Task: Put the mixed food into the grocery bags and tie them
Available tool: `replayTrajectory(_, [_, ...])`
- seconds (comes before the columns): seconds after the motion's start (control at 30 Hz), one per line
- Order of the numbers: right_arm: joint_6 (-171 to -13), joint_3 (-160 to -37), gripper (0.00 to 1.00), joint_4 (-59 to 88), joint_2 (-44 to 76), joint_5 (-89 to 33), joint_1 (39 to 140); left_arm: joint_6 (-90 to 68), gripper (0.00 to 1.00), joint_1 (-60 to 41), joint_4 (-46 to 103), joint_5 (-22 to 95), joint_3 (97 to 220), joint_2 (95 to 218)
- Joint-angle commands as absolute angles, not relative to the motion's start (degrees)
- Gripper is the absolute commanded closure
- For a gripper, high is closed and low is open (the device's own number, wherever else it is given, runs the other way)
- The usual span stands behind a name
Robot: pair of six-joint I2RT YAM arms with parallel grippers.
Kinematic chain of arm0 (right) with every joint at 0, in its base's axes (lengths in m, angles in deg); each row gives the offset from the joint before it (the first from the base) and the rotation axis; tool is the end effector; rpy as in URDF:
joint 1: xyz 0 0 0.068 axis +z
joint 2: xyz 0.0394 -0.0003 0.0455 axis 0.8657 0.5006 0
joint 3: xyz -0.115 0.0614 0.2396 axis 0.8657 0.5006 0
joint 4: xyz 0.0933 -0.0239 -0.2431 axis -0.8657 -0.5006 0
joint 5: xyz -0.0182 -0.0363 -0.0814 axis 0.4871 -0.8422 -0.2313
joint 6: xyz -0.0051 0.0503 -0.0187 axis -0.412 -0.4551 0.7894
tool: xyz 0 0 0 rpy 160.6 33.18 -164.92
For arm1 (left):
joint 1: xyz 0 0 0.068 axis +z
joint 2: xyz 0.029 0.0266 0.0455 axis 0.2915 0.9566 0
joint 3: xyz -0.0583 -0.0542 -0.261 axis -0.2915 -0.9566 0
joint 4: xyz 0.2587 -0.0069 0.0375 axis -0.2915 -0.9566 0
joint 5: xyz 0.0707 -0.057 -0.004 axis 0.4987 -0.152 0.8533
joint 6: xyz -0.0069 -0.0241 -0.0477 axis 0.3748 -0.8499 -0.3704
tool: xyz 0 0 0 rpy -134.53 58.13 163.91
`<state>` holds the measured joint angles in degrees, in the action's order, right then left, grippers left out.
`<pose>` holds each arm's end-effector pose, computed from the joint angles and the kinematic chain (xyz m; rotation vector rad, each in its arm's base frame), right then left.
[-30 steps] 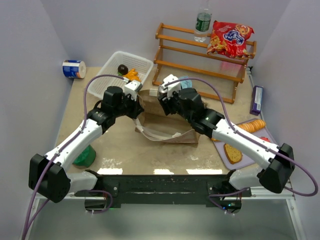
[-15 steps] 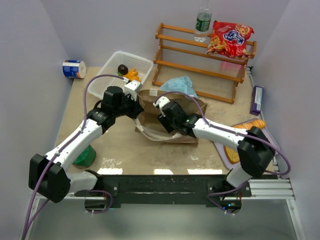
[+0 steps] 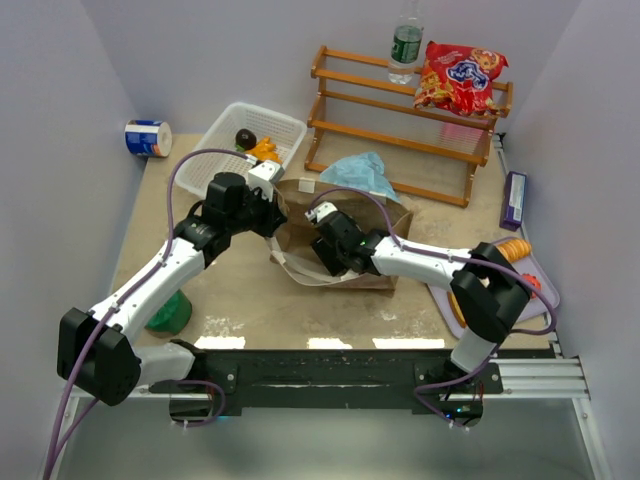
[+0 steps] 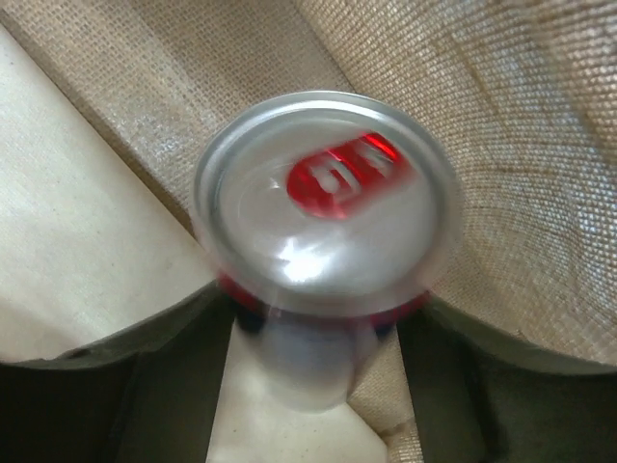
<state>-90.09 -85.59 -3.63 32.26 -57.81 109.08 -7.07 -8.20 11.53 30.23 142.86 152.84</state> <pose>0.2410 0.2581 0.1979 -0.7646 2.2906 -0.0594 0.2520 -0.1282 0.3037 0.4774 2.0784 -0.6078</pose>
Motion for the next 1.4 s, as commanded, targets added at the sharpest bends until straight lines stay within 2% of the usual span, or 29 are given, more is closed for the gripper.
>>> replayTrajectory(0.0, [-91.53, -87.32, 0.15, -0.80, 29.91, -58.09, 109.44, -5.43, 1.00, -8.10, 10.74, 31.55, 142.49, 152.13])
replayTrajectory(0.2, [-90.48, -86.88, 0.05, -0.27, 25.78, -60.63, 111.54, -5.43, 1.00, -8.10, 10.74, 31.38, 142.49, 152.22])
replayTrajectory(0.33, [-90.57, -87.23, 0.04, 1.13, 20.95, -65.02, 115.41, -5.51, 1.00, -8.02, 10.74, 31.46, 142.49, 152.31])
replayTrajectory(0.53, [-92.50, -89.25, 0.04, 2.19, 12.51, -66.96, 115.59, -5.60, 1.00, -8.10, 10.74, 31.37, 142.58, 152.22])
replayTrajectory(0.63, [-90.92, -94.42, 0.01, -0.17, 11.53, -72.83, 115.42, -5.60, 1.00, -8.10, 10.57, 31.29, 142.66, 152.13])
replayTrajectory(0.73, [-89.95, -104.95, 0.01, -6.67, 15.21, -79.09, 111.40, -5.69, 1.00, -8.10, 10.65, 30.76, 142.66, 152.13])
replayTrajectory(1.0, [-85.74, -130.95, 0.01, -12.22, 26.11, -76.63, 92.33, -5.42, 1.00, -8.02, 10.74, 30.85, 142.66, 151.25])
replayTrajectory(1.37, [-68.09, -159.20, 0.01, -14.59, 49.56, -80.57, 82.73, -5.43, 1.00, -8.10, 10.57, 30.58, 142.67, 151.16])
